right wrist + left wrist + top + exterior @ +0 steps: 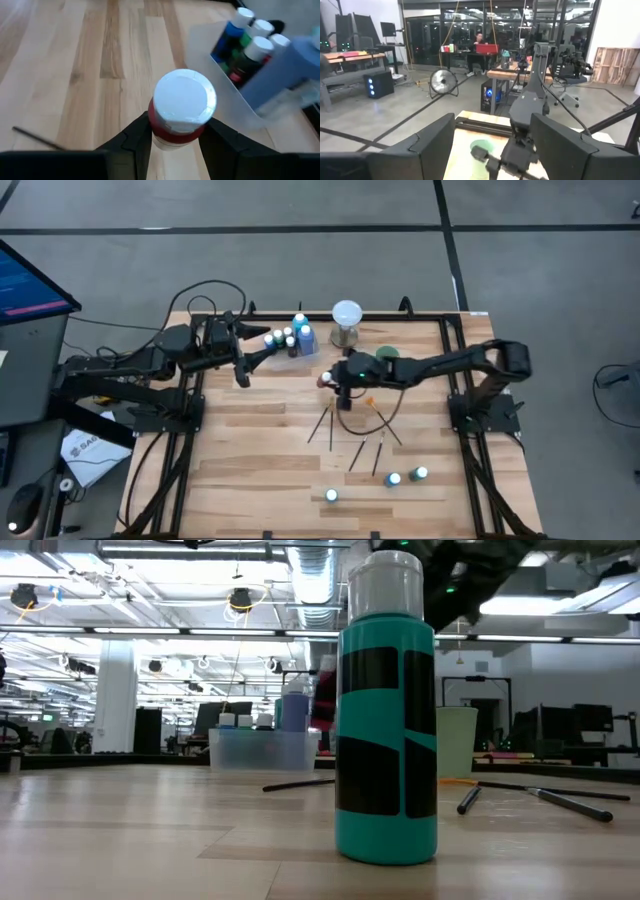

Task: Pick & Place Paint Supplies
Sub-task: Put the small red paint bottle into the transparent bin

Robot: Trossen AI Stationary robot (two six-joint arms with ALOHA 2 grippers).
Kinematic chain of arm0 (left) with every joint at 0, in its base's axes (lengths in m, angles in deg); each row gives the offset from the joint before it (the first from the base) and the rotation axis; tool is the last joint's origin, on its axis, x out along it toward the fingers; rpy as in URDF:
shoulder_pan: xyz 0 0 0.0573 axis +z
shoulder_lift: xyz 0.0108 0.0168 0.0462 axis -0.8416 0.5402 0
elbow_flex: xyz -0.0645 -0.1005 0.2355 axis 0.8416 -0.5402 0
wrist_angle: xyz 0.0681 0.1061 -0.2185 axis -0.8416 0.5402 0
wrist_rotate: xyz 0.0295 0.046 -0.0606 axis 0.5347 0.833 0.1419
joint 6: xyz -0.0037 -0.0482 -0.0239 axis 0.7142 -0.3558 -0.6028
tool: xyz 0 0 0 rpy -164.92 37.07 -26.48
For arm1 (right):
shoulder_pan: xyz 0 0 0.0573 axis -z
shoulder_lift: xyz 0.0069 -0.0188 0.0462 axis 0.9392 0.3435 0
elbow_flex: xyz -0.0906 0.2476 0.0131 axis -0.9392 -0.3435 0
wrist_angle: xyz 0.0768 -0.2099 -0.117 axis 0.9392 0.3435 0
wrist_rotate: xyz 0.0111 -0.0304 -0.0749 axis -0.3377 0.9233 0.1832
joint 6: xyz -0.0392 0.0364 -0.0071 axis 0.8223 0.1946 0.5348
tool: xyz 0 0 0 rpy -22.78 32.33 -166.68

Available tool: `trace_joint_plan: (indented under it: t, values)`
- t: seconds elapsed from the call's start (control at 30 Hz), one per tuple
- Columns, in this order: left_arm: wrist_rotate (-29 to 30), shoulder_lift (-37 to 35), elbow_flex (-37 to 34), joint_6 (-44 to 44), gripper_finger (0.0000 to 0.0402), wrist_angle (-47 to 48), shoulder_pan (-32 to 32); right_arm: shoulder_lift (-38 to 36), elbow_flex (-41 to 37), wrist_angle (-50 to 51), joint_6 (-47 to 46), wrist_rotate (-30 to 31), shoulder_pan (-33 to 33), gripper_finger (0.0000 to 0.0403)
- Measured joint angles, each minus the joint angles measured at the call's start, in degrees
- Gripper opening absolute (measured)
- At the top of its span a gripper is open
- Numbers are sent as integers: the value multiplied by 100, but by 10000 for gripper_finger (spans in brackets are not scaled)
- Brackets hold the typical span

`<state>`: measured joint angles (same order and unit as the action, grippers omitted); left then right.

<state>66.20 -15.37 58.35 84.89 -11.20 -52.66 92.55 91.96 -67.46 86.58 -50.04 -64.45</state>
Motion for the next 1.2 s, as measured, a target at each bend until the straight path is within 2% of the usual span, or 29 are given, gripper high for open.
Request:
trace_joint_plan:
  t: [0.2, 0.47, 0.97, 1.2]
  values:
    - [0, -4, 0, 0, 257, 136, 0, 750, 643, 91, 128, -446, 3, 141]
    - [0, -4, 0, 0, 257, 180, 0, 1322, 994, 123, 128, -557, 1, 143]
    - [0, -4, 0, 0, 257, 189, 0, 1368, 1019, 635, 279, -553, 36, 145]
    - [0, -4, 0, -1, 257, 189, 0, 1368, 1019, 686, 274, -553, 34, 176]
